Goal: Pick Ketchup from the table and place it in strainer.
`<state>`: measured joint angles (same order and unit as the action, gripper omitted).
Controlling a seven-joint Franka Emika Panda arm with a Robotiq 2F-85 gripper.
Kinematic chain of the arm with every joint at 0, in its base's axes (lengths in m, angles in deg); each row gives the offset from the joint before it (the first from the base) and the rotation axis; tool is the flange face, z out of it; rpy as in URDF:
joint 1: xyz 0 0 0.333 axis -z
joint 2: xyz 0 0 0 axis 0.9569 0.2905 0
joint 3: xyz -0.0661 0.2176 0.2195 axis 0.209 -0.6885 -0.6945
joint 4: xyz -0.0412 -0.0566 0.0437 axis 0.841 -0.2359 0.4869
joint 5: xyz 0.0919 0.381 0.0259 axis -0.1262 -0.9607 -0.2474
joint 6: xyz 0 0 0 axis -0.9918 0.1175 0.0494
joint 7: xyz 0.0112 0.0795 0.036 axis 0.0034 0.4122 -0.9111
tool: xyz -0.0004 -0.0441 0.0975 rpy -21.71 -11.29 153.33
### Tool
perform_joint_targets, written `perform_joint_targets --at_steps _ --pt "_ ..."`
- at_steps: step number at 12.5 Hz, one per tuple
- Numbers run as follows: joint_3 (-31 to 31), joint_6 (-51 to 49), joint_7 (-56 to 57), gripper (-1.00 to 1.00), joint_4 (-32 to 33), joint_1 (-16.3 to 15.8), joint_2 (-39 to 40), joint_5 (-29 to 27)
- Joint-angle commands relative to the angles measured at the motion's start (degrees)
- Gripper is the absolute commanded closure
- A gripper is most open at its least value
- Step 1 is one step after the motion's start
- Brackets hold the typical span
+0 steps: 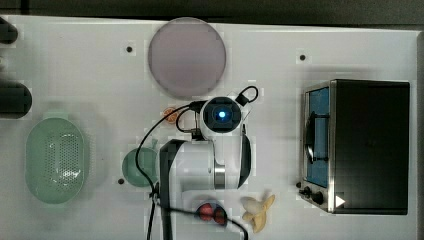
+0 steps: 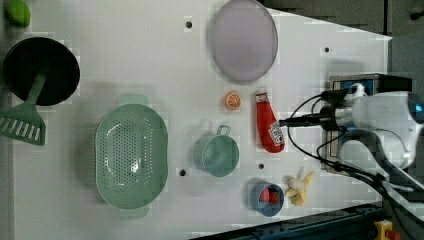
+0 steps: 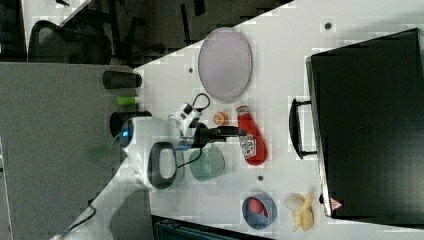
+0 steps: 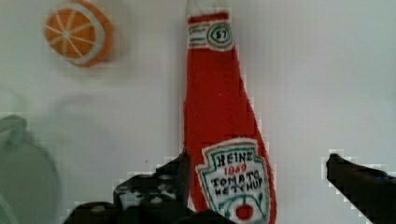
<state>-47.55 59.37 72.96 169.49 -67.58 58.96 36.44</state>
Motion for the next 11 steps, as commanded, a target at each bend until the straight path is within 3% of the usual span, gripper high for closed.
perform_joint_targets --at_steps 1,5,8,11 --pt "-0.88 3.58 3.5 -1.0 1.16 -0.49 3.89 -0.38" --pt "-0.75 8.07 3.47 -0.93 1.45 -0.66 8.18 -0.37" --pt "-0.54 10.04 3.47 -0.24 1.51 -0.65 9.04 -0.38" --pt "-0.37 9.88 3.49 -0.24 0.53 -0.34 7.2 -0.47"
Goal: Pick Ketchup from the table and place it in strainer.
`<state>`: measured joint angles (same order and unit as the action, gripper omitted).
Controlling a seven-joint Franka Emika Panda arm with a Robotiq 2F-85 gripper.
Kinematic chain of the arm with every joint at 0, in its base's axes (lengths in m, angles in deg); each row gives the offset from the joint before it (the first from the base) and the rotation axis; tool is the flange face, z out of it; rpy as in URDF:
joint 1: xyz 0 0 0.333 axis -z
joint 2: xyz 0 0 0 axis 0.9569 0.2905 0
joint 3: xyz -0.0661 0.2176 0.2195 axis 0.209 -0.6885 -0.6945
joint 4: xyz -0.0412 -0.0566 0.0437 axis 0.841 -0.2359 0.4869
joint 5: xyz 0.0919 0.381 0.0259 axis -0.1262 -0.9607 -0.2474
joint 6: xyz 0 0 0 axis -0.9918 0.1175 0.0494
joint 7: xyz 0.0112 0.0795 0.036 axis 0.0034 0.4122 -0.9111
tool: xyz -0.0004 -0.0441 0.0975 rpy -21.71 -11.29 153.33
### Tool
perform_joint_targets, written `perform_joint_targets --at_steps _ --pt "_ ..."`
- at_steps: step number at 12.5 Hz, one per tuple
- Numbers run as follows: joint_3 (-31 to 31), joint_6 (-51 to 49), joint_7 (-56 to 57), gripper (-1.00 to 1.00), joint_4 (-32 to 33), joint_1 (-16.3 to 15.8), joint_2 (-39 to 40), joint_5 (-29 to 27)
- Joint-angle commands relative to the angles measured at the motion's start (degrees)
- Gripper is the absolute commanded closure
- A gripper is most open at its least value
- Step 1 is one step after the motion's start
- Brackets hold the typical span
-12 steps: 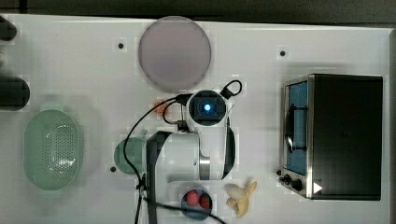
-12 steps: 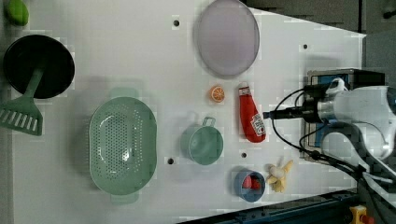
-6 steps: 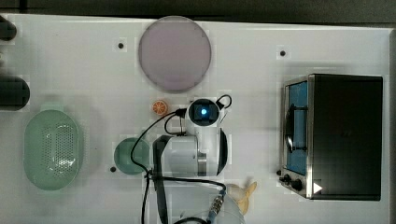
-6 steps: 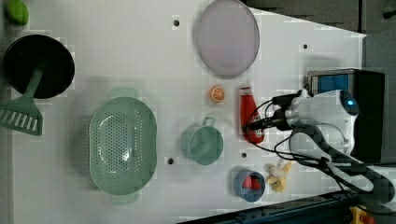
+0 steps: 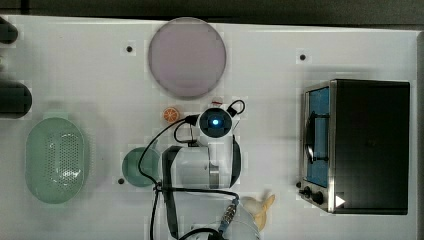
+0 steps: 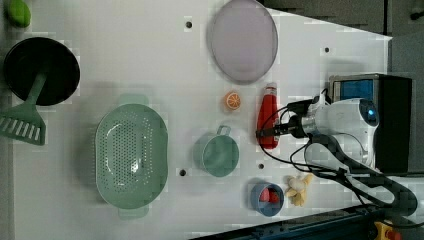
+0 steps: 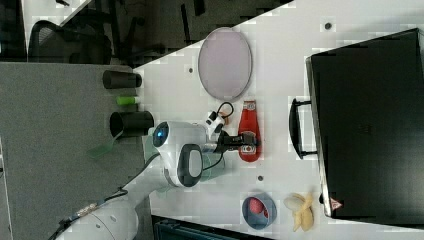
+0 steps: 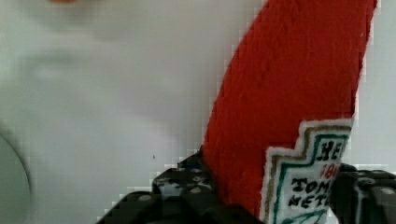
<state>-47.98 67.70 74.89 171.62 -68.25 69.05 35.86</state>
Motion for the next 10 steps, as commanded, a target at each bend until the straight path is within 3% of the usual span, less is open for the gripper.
perform_joint_targets --at_steps 1,3,6,10 --pt "0.15 0.95 1.5 -0.24 -1.74 0.44 -4.88 0.05" --pt "0.38 -3.71 0.8 -0.24 -2.04 0.5 -11.32 -0.17" --pt "-0.79 -19.99 0.0 -0.24 -5.53 0.0 -22.94 -0.17" --pt "-6.4 -35.2 -8.74 -0.24 -12.67 -1.8 -29.32 -1.91"
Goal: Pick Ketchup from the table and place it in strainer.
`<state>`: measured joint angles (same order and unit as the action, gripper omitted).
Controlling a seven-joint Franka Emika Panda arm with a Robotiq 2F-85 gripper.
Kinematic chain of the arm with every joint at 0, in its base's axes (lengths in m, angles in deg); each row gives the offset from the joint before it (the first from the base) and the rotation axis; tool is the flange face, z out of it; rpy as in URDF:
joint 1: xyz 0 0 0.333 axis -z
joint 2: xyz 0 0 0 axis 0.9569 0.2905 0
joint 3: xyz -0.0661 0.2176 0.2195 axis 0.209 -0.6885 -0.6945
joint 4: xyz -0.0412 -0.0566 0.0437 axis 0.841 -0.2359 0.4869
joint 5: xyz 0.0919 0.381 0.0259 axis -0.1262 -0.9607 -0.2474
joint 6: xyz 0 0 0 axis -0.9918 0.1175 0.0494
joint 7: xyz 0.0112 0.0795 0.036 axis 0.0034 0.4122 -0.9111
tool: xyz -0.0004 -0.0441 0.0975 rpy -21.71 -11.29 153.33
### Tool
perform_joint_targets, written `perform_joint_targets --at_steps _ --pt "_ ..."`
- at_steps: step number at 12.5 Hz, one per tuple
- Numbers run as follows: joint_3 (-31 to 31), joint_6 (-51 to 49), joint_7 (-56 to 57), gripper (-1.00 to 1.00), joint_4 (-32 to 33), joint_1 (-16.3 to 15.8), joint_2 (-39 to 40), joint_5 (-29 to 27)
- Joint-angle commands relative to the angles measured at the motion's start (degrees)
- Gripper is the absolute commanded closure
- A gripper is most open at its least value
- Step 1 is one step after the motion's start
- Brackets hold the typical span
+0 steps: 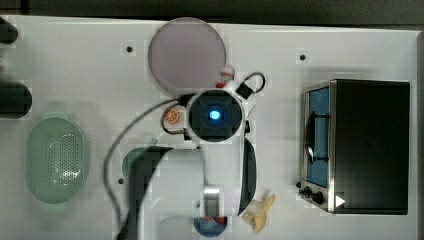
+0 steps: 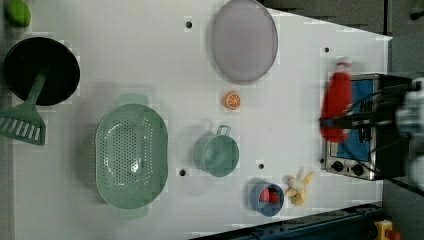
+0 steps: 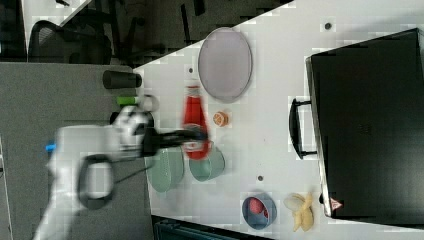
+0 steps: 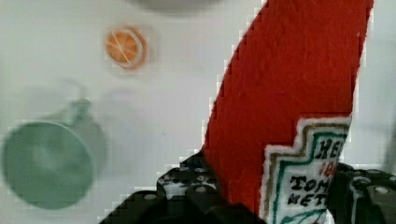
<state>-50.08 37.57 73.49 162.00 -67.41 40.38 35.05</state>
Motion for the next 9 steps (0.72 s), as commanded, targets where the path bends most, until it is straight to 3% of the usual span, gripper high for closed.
perform_joint_targets --at_steps 1,7,9 --pt "-6.59 -6.45 -12.08 -0.24 -4.4 -3.35 -0.62 -2.31" --pt "-23.19 -3.65 -40.6 -0.24 -7.75 -6.82 3.94 -2.83" --pt "-28.45 3.21 -47.55 -0.24 -7.72 -7.5 7.83 -2.82"
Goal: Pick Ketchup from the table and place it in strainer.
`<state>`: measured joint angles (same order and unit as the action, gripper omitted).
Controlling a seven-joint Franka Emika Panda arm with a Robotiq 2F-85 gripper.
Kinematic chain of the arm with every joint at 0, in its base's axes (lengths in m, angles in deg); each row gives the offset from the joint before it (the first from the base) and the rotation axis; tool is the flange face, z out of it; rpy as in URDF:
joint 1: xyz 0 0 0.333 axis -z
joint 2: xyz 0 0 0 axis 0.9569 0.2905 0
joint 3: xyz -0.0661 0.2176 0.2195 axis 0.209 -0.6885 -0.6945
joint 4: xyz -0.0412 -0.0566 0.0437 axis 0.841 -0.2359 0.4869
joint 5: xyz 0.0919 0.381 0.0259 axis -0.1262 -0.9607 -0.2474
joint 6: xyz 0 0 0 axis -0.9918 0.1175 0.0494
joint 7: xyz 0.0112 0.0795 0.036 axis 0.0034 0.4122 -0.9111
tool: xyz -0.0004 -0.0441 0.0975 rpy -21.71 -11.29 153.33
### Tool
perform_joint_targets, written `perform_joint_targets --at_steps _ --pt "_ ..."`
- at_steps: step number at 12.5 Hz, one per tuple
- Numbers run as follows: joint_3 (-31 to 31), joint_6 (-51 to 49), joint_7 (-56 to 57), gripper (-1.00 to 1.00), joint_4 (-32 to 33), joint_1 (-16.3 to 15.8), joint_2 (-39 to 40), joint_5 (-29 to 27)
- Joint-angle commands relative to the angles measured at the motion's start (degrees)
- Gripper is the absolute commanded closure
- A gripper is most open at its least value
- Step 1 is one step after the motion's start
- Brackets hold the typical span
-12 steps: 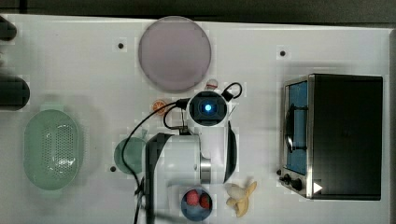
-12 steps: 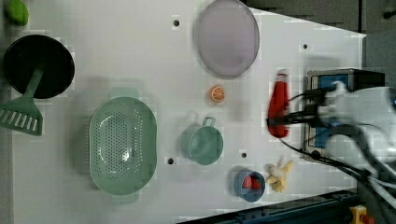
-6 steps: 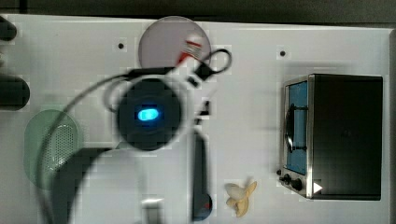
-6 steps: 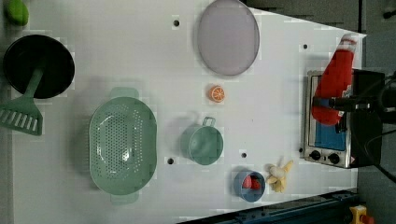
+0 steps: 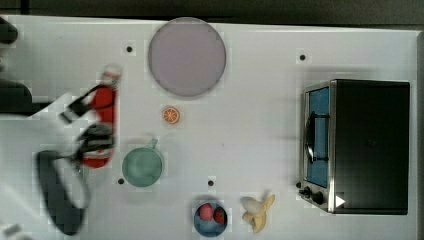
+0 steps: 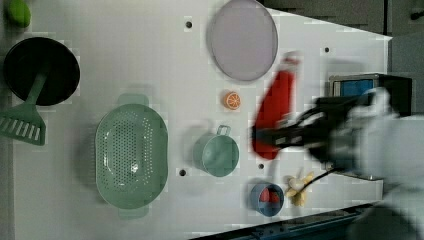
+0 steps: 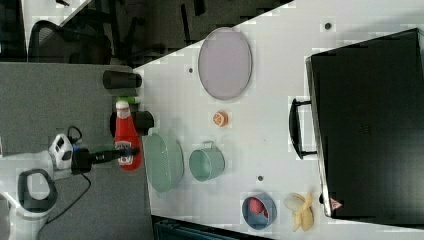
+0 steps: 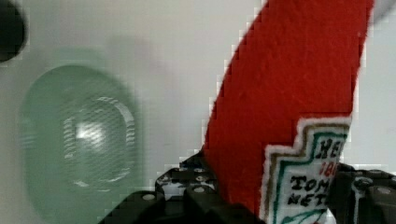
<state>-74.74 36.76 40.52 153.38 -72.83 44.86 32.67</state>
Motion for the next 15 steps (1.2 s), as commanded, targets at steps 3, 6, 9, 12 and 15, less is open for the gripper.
perform_joint_targets --at_steps 3,6,9,12,15 --pt "-9.24 13.89 -26.62 -0.24 1.04 -3.13 11.35 -0.29" --pt "-10.01 20.14 -29.97 -0.74 1.02 -4.97 19.98 1.06" --pt "-9.88 22.84 -30.81 -1.0 1.0 -4.83 22.05 1.15" --pt "-9.71 15.96 -34.45 -1.0 0.75 -2.42 14.96 0.93" --pt "-6.86 2.32 -31.55 -1.0 -0.73 3.18 4.21 0.91"
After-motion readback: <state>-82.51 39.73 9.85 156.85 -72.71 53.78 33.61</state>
